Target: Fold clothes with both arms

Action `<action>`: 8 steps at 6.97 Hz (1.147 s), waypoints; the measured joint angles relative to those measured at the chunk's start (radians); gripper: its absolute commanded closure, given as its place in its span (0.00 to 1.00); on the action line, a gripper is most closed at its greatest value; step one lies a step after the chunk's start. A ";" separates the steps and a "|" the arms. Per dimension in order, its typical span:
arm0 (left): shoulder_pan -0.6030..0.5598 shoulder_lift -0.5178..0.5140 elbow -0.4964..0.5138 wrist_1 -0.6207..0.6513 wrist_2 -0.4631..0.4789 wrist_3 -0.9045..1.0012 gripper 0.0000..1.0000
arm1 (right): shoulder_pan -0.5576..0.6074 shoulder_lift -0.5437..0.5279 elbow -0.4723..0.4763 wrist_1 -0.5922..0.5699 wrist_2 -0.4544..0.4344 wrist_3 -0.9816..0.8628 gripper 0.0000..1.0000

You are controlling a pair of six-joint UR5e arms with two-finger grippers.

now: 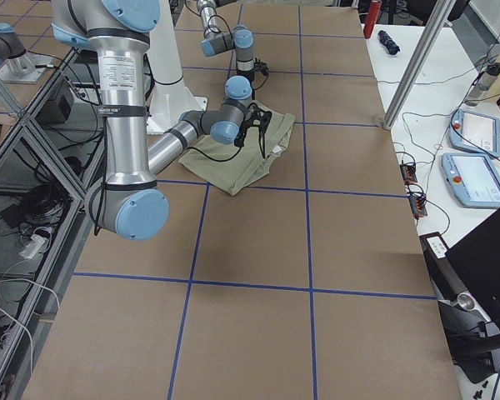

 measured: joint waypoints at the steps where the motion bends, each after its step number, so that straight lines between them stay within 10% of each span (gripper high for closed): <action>1: -0.001 0.001 0.000 -0.006 -0.002 0.001 1.00 | 0.002 0.000 0.000 0.000 0.000 0.000 0.00; 8: -0.207 -0.081 0.121 -0.013 0.005 0.178 1.00 | 0.025 -0.001 -0.004 0.000 -0.001 0.000 0.00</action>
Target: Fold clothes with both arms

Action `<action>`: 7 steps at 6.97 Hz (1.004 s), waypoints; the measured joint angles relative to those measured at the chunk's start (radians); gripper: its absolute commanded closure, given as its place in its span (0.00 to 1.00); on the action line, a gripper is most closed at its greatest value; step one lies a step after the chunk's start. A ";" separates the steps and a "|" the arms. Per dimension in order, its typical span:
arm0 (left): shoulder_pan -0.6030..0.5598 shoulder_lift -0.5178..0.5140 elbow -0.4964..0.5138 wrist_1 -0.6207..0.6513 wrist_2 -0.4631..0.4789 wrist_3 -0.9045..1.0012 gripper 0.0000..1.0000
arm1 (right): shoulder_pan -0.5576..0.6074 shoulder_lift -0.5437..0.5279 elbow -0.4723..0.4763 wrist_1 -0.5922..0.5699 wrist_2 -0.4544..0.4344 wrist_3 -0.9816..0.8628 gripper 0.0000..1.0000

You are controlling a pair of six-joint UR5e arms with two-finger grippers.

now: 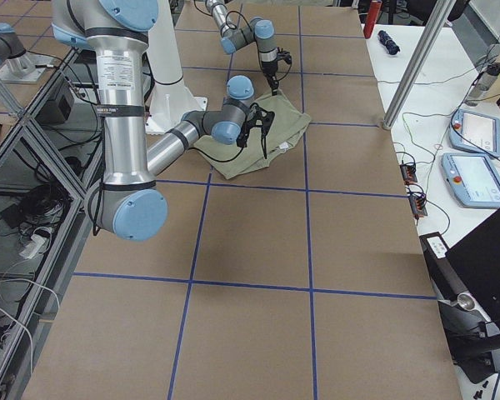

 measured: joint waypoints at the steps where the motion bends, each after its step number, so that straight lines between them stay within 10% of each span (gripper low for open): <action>1: -0.041 -0.065 0.099 -0.029 0.015 0.055 1.00 | 0.002 0.000 -0.003 0.000 -0.001 0.000 0.00; 6: -0.136 -0.352 0.608 -0.409 0.178 0.262 1.00 | 0.007 0.008 -0.028 0.000 -0.015 -0.002 0.00; 7: -0.137 -0.397 0.685 -0.459 0.202 0.279 0.45 | 0.008 0.011 -0.028 0.000 -0.016 -0.002 0.00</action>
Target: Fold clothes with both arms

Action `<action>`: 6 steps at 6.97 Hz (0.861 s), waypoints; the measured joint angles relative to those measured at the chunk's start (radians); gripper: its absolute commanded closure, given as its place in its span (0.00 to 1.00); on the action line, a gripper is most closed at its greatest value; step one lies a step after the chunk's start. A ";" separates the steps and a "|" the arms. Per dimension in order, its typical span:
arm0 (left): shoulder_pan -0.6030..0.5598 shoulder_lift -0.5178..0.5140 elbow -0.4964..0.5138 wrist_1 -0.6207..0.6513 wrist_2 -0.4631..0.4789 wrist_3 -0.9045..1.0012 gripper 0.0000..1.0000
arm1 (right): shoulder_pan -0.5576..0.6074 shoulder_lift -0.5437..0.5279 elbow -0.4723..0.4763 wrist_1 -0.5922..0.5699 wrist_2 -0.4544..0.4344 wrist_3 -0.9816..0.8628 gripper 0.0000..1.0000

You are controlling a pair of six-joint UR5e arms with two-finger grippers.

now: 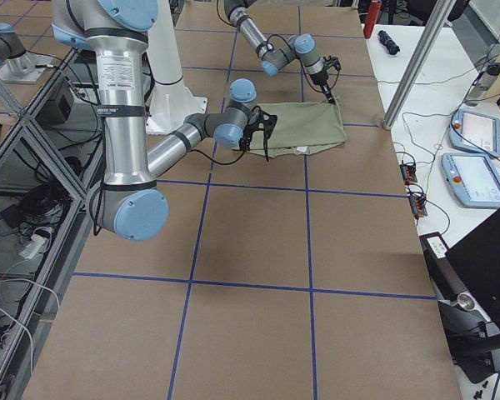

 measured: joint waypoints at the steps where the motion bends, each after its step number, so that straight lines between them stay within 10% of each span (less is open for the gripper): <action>1: -0.001 -0.022 0.043 -0.037 0.013 0.007 0.00 | 0.001 0.003 0.000 0.000 -0.005 0.000 0.00; 6: -0.105 0.008 0.005 -0.005 -0.155 0.053 0.00 | -0.011 0.171 -0.048 -0.225 -0.113 -0.124 0.00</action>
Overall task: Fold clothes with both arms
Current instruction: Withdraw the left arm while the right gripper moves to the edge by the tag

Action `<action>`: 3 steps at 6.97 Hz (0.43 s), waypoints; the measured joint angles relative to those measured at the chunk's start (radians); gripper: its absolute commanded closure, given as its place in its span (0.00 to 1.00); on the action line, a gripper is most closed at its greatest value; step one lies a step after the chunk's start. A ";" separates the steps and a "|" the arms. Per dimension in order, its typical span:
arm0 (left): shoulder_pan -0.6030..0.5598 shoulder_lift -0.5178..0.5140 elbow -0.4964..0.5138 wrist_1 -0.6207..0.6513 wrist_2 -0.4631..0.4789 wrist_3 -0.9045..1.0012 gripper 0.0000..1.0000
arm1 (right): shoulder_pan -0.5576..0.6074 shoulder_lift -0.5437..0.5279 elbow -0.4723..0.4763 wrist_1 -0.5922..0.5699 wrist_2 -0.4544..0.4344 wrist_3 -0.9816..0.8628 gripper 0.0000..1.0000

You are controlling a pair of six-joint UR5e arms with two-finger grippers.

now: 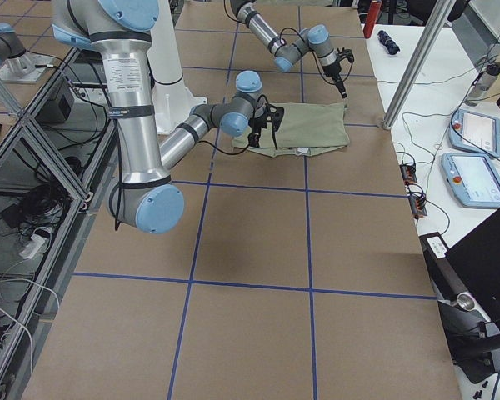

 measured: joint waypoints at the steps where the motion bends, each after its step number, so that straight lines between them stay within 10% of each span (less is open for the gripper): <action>1: -0.022 0.059 -0.115 0.082 -0.049 0.044 0.00 | -0.001 0.090 -0.043 -0.106 -0.022 -0.084 0.00; 3: -0.046 0.279 -0.515 0.246 -0.112 0.146 0.00 | 0.000 0.209 -0.177 -0.178 -0.038 -0.290 0.00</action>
